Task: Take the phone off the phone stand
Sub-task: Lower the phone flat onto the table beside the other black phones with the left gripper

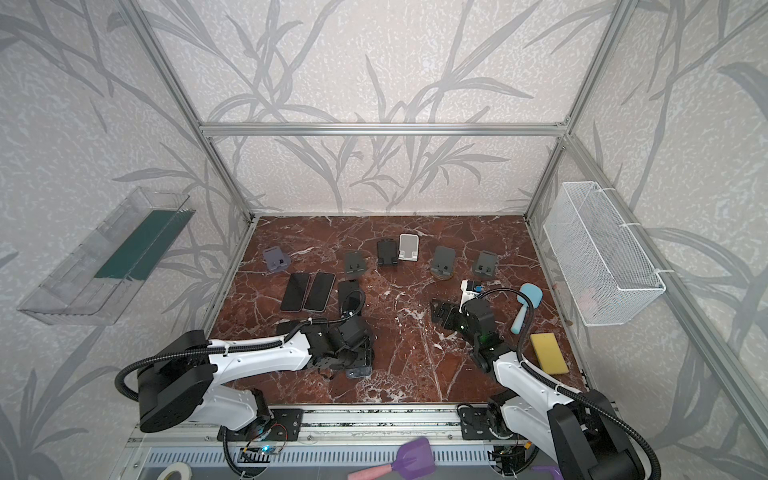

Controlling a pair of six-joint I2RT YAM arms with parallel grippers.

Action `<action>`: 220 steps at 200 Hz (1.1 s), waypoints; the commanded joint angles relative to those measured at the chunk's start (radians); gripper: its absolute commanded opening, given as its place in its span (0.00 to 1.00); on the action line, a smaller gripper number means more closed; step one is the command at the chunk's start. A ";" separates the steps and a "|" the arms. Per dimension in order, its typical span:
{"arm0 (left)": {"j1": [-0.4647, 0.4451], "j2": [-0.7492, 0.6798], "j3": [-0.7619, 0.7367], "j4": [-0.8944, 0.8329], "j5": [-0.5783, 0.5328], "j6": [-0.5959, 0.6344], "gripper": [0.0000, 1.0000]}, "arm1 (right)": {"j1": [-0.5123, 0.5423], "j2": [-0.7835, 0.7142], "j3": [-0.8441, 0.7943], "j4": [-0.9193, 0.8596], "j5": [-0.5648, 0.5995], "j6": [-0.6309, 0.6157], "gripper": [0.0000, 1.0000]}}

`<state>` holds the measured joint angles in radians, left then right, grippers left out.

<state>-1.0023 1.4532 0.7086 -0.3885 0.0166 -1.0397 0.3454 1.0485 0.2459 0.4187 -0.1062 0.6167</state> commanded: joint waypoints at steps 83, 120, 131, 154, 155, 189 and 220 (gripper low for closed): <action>0.002 0.225 0.192 -0.475 -0.058 0.143 0.52 | 0.003 -0.001 0.004 0.025 -0.001 0.010 0.96; 0.002 0.287 0.235 -0.514 -0.036 0.117 0.54 | 0.003 0.002 0.003 0.034 -0.006 0.015 0.96; 0.002 0.310 0.249 -0.512 -0.019 0.119 0.56 | 0.003 0.001 0.001 0.035 -0.011 0.015 0.96; -0.004 0.351 0.267 -0.521 0.013 0.122 0.59 | 0.003 -0.001 -0.001 0.041 -0.014 0.043 0.96; -0.004 0.353 0.267 -0.521 0.014 0.122 0.59 | 0.003 -0.001 -0.001 0.040 -0.013 0.044 0.96; -0.018 0.375 0.258 -0.494 0.060 0.109 0.67 | 0.003 -0.007 0.000 0.042 -0.018 0.048 0.96; -0.025 0.415 0.267 -0.472 0.090 0.116 0.69 | 0.003 -0.017 -0.002 0.037 -0.020 0.045 0.96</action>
<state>-1.0016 1.7531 1.0344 -0.8463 0.0368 -0.9199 0.3454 1.0512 0.2459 0.4225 -0.1146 0.6579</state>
